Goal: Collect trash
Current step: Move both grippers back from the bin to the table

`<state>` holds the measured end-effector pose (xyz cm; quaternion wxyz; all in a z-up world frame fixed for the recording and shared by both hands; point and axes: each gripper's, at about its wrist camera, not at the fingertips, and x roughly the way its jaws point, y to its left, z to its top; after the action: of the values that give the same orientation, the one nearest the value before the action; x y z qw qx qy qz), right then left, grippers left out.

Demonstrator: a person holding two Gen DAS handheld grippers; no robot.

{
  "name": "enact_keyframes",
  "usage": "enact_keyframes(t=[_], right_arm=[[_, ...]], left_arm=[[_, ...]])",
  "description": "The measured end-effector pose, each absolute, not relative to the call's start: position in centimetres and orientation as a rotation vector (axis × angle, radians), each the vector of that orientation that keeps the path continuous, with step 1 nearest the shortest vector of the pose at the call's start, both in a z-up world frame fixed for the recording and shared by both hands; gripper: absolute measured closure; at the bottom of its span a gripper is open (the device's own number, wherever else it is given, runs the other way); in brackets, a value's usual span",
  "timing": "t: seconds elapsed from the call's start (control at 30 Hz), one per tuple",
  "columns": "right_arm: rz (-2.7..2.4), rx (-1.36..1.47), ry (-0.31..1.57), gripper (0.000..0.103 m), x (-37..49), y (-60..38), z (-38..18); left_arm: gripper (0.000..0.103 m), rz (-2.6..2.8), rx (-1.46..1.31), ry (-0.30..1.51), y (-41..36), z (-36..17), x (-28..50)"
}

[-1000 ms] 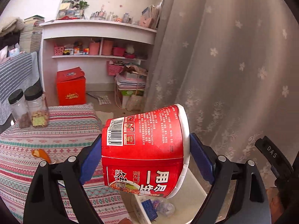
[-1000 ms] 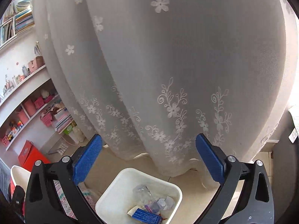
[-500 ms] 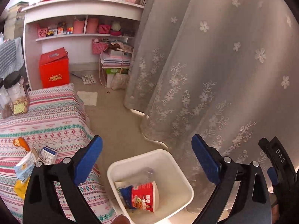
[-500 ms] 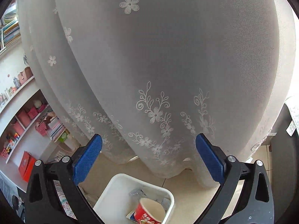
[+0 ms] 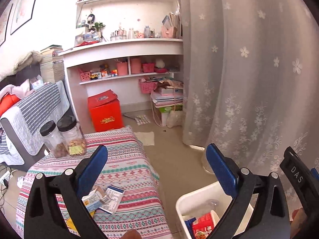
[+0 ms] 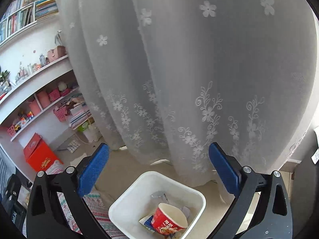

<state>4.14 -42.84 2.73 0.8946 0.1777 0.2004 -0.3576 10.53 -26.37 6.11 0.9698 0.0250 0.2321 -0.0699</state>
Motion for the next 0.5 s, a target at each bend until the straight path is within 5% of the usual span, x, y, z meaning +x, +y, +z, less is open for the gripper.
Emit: enact_keyframes(t=[0.5], right_arm=[[-0.503,0.199,0.485,0.007,8.3,-30.3,2.3]], left_arm=[[0.007,0.106,-0.028,0.545,-12.9,3.4,11.6]])
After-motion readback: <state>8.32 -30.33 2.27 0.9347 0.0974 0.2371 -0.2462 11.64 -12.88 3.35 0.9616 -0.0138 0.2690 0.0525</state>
